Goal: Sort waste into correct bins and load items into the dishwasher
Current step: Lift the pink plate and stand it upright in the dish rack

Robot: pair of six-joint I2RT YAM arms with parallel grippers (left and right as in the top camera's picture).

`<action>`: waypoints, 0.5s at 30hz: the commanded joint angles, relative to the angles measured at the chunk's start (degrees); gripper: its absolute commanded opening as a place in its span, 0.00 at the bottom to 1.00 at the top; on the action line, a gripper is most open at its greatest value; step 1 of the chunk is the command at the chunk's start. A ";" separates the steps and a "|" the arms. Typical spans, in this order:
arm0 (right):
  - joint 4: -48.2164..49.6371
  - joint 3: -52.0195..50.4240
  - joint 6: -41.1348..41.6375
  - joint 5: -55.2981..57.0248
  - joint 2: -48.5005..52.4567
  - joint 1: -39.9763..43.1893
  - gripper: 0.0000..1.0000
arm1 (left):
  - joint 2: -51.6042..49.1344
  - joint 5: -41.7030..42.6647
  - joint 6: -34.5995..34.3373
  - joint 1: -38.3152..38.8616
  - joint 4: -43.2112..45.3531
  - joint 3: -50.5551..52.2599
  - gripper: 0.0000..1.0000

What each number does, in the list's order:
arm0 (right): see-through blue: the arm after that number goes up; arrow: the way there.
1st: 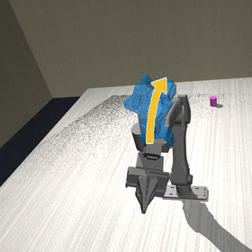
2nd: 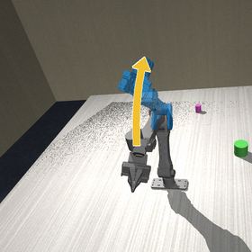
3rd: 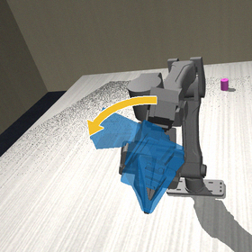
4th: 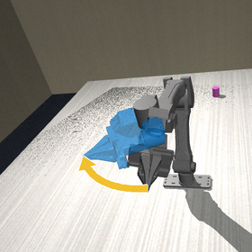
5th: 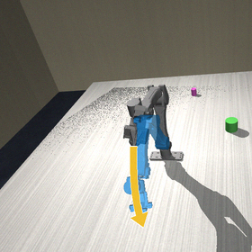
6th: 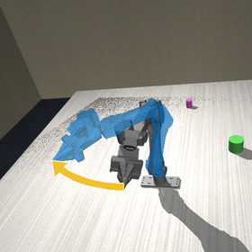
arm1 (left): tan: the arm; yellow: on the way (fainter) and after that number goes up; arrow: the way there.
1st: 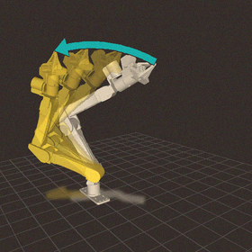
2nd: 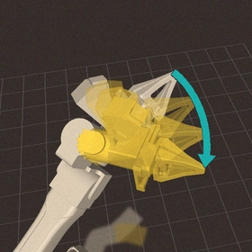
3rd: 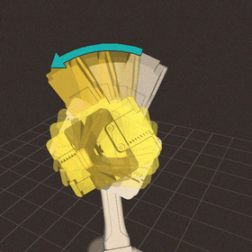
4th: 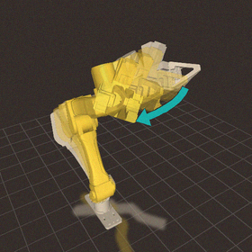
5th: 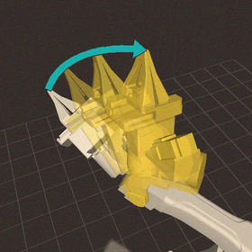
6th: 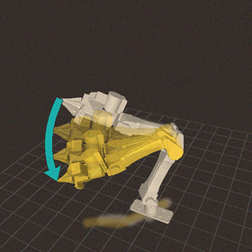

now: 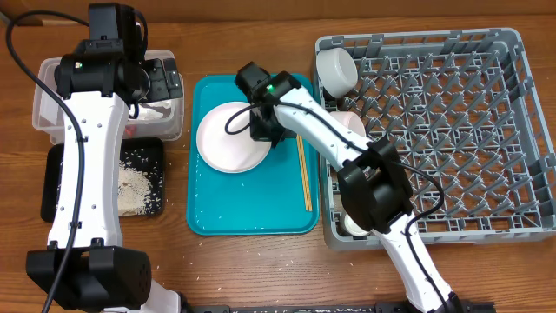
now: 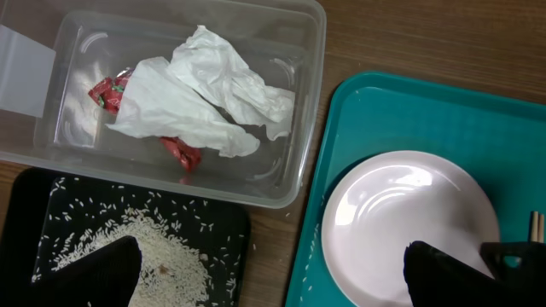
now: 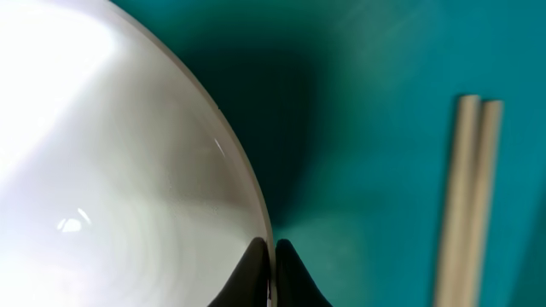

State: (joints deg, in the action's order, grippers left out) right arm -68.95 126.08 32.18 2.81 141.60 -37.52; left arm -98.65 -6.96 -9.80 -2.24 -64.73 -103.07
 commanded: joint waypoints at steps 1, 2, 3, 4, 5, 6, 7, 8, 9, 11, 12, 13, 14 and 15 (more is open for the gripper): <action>-3.30 8.09 -6.80 1.44 -8.39 3.15 0.04 | -0.46 -0.70 0.83 0.39 0.22 -1.22 1.00; -4.83 10.47 -7.61 2.38 -9.84 3.63 0.04 | -0.46 -0.70 0.83 0.39 0.22 -1.22 1.00; -6.95 13.53 -8.76 4.33 -11.76 4.22 0.04 | -0.46 -0.70 0.83 0.39 0.22 -1.22 1.00; -8.41 15.39 -9.40 6.36 -13.09 4.63 0.04 | -0.46 -0.70 0.83 0.39 0.22 -1.22 1.00; -10.21 17.46 -9.79 9.60 -14.88 5.18 0.04 | -0.46 -0.70 0.83 0.39 0.22 -1.22 1.00; -12.09 19.30 -9.84 13.94 -16.72 5.79 0.04 | -0.46 -0.70 0.83 0.37 0.22 -1.22 1.00; -13.57 20.52 -10.19 18.23 -18.38 6.27 0.04 | -0.46 -0.70 0.83 0.39 0.22 -1.22 1.00; -15.28 21.49 -10.19 24.24 -20.31 6.86 0.04 | -0.46 -0.70 0.83 0.39 0.22 -1.22 1.00; -16.52 21.79 -10.19 29.33 -21.79 7.28 0.04 | -0.46 -0.70 0.83 0.39 0.22 -1.22 1.00; -19.17 21.79 -10.80 39.10 -24.20 8.15 0.04 | -0.46 -0.70 0.83 0.39 0.22 -1.22 1.00; -20.74 21.79 -12.17 42.99 -24.85 8.66 0.04 | -0.46 -0.70 0.81 0.37 0.22 -1.22 1.00; -22.73 21.79 -12.76 47.04 -25.16 9.38 0.04 | -0.46 -0.70 0.83 0.39 0.22 -1.22 1.00; -24.15 21.79 -12.68 49.27 -25.20 9.88 0.04 | -0.46 -0.70 0.83 0.39 0.22 -1.22 1.00; -26.27 21.70 -12.59 51.39 -25.18 10.78 0.04 | -0.46 -0.70 0.83 0.39 0.22 -1.22 1.00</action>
State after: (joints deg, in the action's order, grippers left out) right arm -92.71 148.42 21.50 38.30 114.43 -28.16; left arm -98.65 -6.96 -9.80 -2.24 -64.71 -103.07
